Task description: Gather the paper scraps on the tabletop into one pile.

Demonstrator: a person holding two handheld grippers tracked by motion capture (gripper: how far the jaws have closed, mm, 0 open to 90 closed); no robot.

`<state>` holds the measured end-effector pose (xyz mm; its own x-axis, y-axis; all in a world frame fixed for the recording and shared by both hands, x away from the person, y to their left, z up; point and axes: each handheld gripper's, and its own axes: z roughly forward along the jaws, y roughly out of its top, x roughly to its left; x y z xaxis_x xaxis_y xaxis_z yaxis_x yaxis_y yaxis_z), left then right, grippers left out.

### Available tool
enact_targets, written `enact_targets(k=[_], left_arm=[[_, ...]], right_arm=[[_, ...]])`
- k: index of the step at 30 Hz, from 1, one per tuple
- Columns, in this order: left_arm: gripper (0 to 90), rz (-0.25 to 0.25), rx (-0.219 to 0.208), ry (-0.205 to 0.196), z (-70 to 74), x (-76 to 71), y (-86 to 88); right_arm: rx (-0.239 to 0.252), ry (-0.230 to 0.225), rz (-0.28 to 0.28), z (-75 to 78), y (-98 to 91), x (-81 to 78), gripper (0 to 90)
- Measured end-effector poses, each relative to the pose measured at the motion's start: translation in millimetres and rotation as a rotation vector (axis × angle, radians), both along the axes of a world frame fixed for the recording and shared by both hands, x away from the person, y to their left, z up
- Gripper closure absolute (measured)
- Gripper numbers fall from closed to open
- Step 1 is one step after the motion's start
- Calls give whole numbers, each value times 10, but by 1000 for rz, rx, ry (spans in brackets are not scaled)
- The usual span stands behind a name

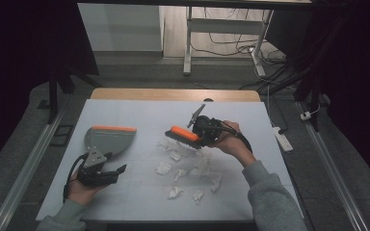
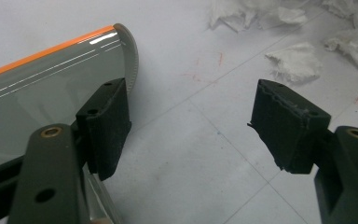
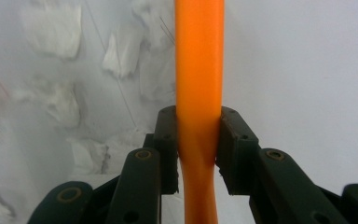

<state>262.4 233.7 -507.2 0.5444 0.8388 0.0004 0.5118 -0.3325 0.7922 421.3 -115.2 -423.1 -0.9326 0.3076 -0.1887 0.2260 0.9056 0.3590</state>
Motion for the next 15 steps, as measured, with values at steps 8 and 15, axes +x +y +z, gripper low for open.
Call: enact_targets(k=[8,15], left_arm=[[288,-1,7,1,-6,4,-12],[287,0,5,2,-9,9,-5]], right_arm=[[98,-37,-88,121,-142,41,710],[241,-27,-184,150,-41,116,710]])
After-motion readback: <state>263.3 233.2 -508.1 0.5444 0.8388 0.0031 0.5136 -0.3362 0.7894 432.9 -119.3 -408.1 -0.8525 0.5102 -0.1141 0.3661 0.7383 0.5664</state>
